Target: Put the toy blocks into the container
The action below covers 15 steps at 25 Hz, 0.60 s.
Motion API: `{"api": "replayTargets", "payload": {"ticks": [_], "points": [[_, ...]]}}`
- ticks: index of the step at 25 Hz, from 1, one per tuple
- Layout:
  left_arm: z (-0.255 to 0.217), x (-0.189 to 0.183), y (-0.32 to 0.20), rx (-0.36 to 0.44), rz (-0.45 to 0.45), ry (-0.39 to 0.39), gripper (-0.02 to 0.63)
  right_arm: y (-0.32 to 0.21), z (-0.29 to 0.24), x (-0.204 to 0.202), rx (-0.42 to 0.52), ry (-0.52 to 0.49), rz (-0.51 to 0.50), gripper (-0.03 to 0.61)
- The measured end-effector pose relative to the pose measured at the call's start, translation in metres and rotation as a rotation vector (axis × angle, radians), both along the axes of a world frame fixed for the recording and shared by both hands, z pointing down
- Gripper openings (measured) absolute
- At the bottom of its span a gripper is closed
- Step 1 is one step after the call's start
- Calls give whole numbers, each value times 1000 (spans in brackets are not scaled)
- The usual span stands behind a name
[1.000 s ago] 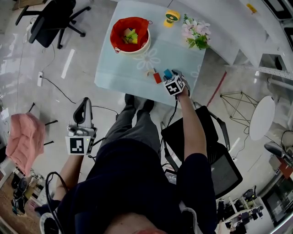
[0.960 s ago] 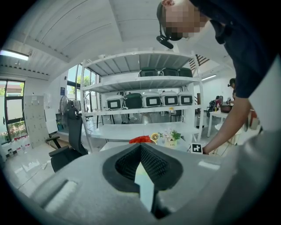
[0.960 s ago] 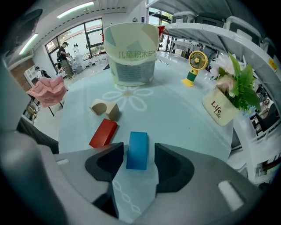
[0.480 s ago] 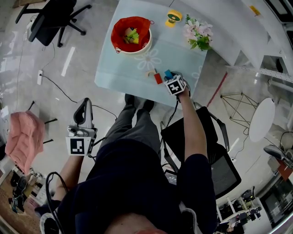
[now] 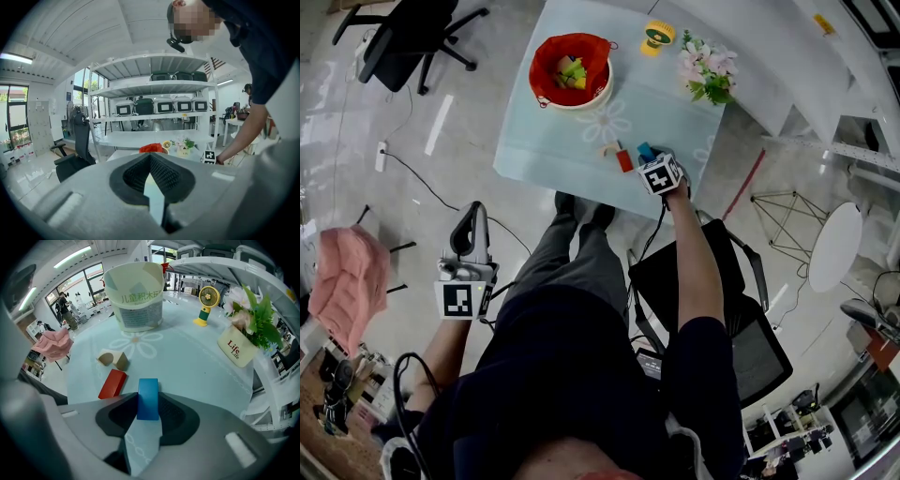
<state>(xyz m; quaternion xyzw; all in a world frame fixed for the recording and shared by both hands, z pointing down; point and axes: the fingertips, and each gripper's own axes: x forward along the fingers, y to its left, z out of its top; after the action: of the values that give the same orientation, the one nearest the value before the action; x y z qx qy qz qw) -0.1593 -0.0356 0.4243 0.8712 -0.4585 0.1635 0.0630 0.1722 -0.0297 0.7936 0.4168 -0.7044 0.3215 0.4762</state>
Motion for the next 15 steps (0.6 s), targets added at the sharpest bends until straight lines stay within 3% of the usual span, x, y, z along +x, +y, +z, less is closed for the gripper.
{"api": "replayTargets", "payload": {"ticks": [7, 15], "points": [[-4, -1, 2, 15, 5, 15, 3, -7, -51, 4, 93, 0, 53, 133], [-5, -3, 2, 15, 0, 32, 3, -38, -165, -17, 244, -11, 4, 132]]}}
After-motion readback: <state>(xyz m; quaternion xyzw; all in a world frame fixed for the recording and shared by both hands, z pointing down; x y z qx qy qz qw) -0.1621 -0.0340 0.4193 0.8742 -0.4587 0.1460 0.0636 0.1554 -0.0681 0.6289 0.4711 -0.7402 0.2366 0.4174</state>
